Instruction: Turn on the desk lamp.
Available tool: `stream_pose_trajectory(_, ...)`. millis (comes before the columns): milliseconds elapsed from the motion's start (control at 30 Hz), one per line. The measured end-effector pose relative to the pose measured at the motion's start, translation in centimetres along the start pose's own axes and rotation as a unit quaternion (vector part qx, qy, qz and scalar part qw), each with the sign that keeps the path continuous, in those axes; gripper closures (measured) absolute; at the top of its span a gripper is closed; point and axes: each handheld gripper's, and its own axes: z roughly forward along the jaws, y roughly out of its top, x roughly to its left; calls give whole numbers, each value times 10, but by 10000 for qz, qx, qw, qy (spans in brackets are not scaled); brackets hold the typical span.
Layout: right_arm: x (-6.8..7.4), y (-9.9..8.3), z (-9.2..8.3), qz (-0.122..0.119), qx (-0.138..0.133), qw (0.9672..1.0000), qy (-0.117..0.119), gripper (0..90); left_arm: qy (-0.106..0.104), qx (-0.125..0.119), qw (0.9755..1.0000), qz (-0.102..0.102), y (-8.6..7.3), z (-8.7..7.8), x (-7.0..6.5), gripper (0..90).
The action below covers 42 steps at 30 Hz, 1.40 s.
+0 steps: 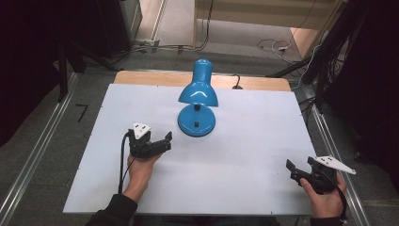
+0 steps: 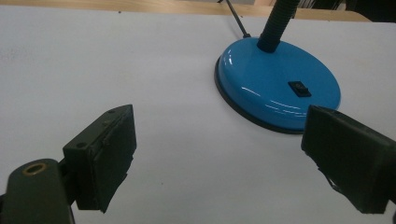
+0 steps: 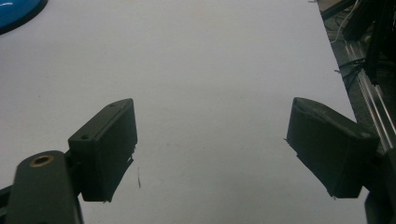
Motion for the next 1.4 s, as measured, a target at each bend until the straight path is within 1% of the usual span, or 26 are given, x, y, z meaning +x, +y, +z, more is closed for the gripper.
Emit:
stream_pose_trajectory(200, 0, 0, 0, -14, -7, 10000, 14, 147, -26, 0, 10000, 20, 2, 3, -3, 108)
stream_pose_trajectory(367, 0, 0, 1, -23, -7, 10000, 2, 147, -38, 49, 10000, 46, 3, 8, -5, 109)
stream_pose_trajectory(433, 0, 0, 1, -21, -9, 10000, 6, 147, -54, 60, 10000, 26, 3, 10, -7, 111)
stream_pose_trajectory(800, 0, 0, 1, 0, -4, 10000, 28, 147, -112, 82, 9999, 70, 7, 22, -16, 119)
stream_pose_trajectory(900, 0, 0, 1, 13, -3, 10000, 37, 147, -186, 121, 9998, -29, 8, 26, -18, 121)
stream_pose_trajectory(967, -1, 0, 1, 19, -3, 10000, 40, 147, -202, 130, 9997, -22, 9, 28, -19, 123)
stream_pose_trajectory(1300, -1, 0, 1, 27, 3, 10000, 52, 147, -171, 175, 9997, 7, 10, 38, -22, 128)
stream_pose_trajectory(1400, -1, 0, 1, 30, -12, 10000, 35, 147, -179, 187, 9997, 48, 10, 40, -24, 129)
